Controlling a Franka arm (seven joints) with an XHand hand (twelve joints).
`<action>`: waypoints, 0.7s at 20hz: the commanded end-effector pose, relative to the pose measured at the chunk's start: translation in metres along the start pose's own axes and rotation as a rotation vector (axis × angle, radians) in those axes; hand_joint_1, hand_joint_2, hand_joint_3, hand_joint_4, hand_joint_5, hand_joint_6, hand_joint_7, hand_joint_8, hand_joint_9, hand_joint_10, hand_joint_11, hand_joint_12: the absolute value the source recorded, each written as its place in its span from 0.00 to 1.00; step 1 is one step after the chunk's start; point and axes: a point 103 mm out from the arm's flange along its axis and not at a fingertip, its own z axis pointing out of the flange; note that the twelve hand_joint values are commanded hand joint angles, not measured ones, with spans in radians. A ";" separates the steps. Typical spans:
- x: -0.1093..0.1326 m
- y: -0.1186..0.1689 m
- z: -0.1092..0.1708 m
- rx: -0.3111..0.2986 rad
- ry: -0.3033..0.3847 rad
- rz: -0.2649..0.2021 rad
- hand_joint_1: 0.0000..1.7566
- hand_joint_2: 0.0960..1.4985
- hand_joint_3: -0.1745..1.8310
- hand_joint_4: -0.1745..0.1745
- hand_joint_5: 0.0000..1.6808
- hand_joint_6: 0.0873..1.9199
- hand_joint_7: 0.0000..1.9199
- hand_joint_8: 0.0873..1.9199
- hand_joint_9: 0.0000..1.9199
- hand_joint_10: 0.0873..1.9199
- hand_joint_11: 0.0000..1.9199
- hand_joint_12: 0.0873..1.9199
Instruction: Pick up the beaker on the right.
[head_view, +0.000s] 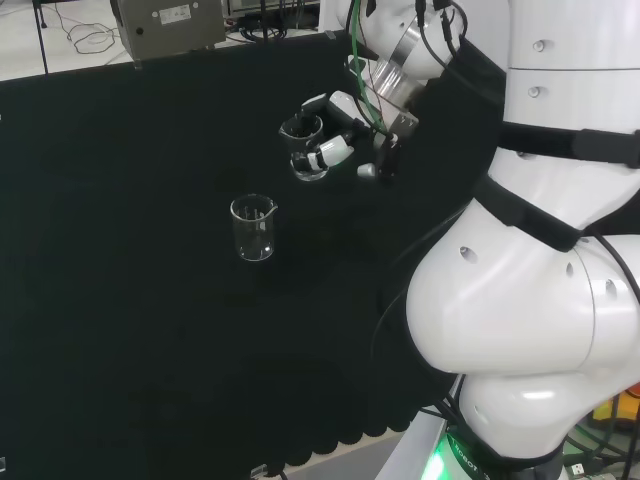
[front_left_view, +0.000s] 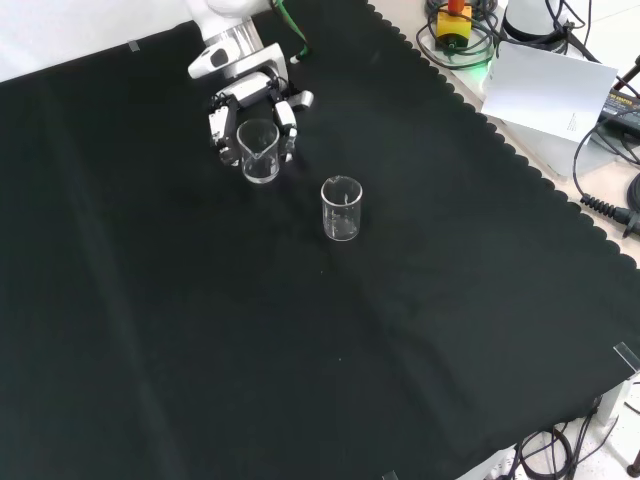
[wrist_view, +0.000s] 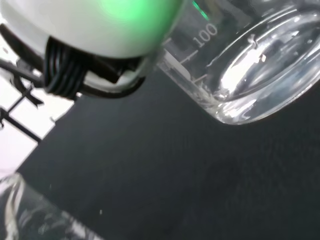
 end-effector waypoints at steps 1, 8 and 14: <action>0.019 -0.026 -0.016 0.126 -0.088 -0.025 0.82 0.28 0.52 0.00 0.71 0.37 0.70 0.33 0.83 0.13 0.63 0.34; 0.031 -0.042 -0.024 0.210 -0.105 -0.020 0.82 0.26 0.54 0.00 0.71 0.37 0.70 0.34 0.83 0.16 0.64 0.33; 0.048 -0.047 -0.029 0.264 -0.146 -0.026 0.82 0.26 0.56 0.00 0.70 0.40 0.69 0.37 0.80 0.23 0.64 0.33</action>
